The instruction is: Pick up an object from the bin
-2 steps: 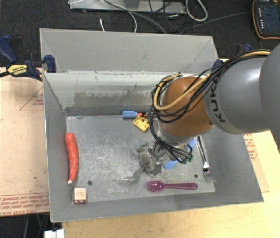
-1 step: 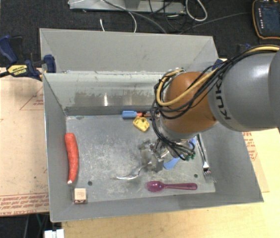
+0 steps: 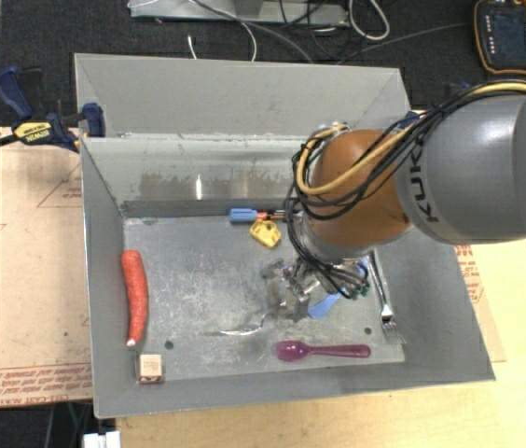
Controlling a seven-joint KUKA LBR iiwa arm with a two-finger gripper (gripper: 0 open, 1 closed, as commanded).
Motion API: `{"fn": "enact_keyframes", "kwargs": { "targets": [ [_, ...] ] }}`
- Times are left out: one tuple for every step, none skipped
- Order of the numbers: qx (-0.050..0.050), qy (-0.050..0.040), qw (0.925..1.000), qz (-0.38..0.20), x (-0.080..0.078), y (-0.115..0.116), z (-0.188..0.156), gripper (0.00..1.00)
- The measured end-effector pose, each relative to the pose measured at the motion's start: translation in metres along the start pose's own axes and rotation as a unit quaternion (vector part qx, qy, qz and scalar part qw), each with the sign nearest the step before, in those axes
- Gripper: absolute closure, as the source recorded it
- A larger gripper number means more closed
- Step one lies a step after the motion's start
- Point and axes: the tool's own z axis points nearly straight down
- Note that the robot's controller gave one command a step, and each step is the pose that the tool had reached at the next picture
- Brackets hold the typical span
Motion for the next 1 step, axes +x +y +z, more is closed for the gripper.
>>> {"fn": "enact_keyframes", "kwargs": {
  "targets": [
    [0.0,-0.001,1.0,0.0,-0.0006,0.0005,-0.0186,1.0]
  ]
}}
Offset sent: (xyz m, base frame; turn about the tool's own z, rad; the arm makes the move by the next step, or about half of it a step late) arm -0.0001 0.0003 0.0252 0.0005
